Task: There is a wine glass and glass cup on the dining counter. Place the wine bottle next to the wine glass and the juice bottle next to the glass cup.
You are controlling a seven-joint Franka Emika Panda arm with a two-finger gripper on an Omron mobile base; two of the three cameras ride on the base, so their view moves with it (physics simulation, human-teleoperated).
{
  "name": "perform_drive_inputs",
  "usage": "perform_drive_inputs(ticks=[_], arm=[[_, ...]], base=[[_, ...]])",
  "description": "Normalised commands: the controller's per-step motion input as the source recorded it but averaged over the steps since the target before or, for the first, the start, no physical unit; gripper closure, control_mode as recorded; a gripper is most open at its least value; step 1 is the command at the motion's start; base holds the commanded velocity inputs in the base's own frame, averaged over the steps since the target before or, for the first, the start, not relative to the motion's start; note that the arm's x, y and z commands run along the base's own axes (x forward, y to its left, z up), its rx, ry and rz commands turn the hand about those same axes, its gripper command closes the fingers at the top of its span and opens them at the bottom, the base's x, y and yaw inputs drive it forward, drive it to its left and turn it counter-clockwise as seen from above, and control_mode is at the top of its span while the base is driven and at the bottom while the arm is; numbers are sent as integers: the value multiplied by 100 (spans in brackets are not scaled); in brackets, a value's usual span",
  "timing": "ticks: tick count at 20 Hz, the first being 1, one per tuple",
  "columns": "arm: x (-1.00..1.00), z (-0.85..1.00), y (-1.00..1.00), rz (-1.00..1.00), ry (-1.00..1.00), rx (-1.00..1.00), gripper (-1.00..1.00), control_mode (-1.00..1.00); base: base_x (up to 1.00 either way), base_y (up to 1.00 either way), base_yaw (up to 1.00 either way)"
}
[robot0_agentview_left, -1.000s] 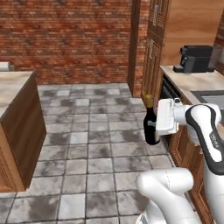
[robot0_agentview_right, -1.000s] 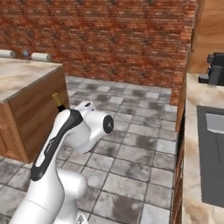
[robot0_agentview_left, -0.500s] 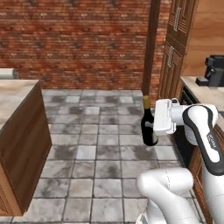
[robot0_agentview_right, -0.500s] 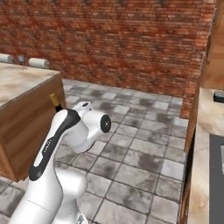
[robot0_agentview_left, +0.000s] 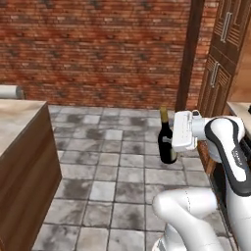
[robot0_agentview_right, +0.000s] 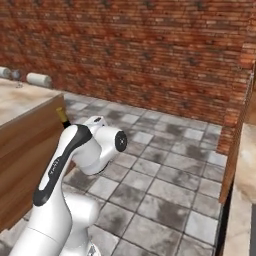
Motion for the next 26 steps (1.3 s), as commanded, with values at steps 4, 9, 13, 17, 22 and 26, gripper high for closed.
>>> perform_drive_inputs(ticks=[4,9,13,17,22,26], arm=[[0,0,0,0,0,0,100,100],[0,0,0,0,0,0,100,100],[0,0,0,0,0,0,100,100],[0,0,0,0,0,0,100,100],[0,0,0,0,0,0,100,100],[0,0,0,0,0,0,100,100]], base=[[94,5,21],[94,4,22],[94,4,26],[90,1,32],[87,0,37],[82,0,43]])
